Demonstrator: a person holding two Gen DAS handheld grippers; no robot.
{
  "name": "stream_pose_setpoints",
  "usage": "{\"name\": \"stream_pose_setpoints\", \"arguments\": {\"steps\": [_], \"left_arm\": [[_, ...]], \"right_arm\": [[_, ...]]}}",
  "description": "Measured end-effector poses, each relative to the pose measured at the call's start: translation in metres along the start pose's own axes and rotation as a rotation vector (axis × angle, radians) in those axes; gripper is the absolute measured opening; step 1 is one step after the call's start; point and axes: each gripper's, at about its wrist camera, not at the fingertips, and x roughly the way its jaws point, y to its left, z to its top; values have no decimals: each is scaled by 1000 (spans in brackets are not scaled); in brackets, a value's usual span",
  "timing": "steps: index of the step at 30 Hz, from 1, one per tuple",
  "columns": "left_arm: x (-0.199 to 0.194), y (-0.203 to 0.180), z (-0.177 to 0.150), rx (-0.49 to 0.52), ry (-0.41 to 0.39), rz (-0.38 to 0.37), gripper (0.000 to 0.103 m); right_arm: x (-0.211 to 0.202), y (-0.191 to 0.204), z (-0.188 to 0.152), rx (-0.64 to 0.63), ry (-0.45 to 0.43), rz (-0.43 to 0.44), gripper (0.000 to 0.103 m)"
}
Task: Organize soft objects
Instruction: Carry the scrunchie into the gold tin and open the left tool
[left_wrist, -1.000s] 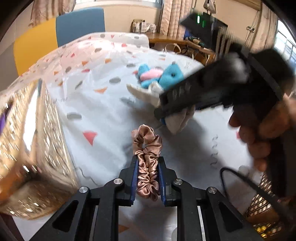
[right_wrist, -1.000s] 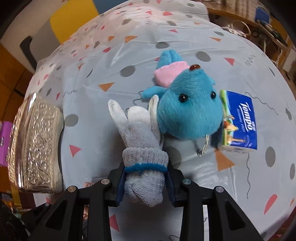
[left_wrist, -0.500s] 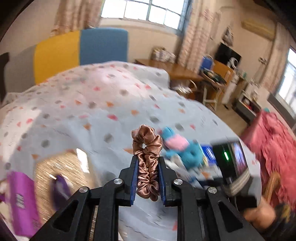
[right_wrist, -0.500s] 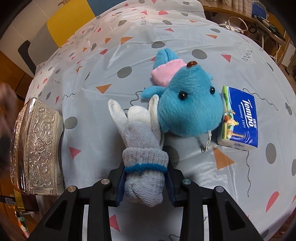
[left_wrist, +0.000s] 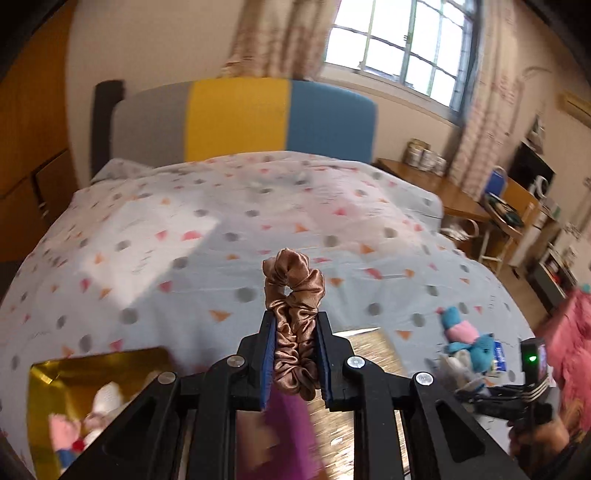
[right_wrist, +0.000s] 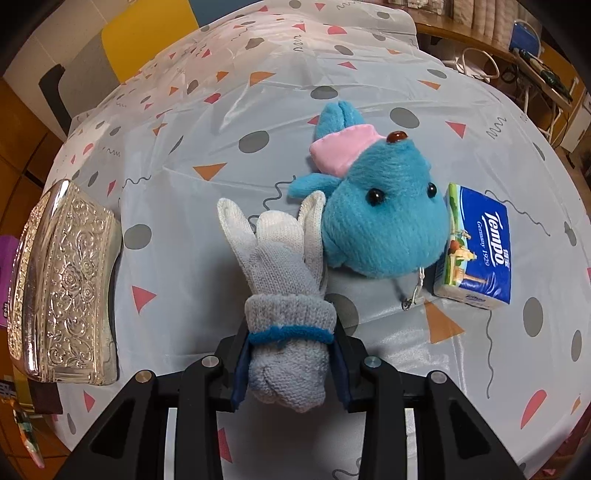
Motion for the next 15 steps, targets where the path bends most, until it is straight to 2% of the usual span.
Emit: {"name": "stream_pose_setpoints", "arguments": {"steps": [9,15], "left_arm": [[-54,83,-43,-104,-71,111,20],[-87,142,-96,-196,-48,174,20]], "right_arm": [[4,16,-1,-85,-17,-59,36],[6,36,-8,-226,-35,-142,37]]}}
